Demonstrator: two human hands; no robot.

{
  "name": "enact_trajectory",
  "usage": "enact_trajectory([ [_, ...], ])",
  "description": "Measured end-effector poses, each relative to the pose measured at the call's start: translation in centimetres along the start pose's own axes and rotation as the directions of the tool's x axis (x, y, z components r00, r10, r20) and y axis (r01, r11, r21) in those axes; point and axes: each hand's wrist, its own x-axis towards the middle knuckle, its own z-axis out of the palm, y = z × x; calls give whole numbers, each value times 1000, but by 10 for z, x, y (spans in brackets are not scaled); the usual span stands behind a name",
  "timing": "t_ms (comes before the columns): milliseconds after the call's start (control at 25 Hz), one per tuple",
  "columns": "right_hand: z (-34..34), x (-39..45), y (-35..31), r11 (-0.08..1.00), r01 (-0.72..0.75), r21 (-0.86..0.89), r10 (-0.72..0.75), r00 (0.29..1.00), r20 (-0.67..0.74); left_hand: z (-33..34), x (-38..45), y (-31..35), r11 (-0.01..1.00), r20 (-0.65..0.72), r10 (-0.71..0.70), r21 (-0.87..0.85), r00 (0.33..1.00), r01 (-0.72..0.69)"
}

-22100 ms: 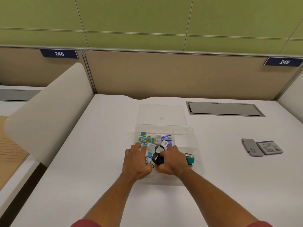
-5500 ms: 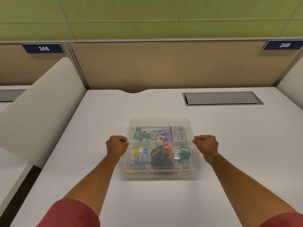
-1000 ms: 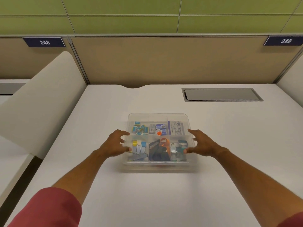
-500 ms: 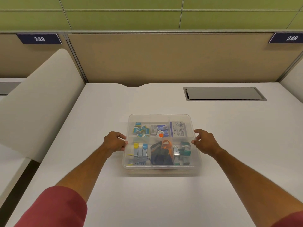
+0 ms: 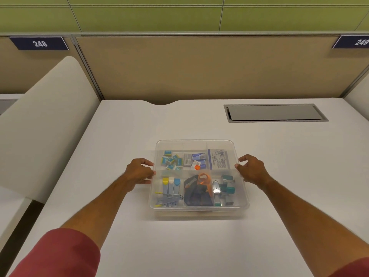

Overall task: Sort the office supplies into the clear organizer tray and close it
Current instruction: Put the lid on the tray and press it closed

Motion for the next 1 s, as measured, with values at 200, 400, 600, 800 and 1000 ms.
enact_trajectory([
  [200,1,9,-3,1000,-2,-14,1,1000,-23,3,14,11,997,-61,17,-69,998,-21],
  [400,3,19,-6,1000,-5,-1,5,998,-56,10,19,16,999,-133,42,20,990,-40],
  [600,3,30,-10,1000,-29,1,29,997,-72,14,24,18,995,-146,67,84,987,-55],
  [800,-3,38,-16,994,-76,-80,79,997,27,14,29,22,996,-104,5,91,995,4],
  [1000,-11,48,-23,994,-93,-49,98,987,125,4,39,42,998,6,-24,61,1000,23],
])
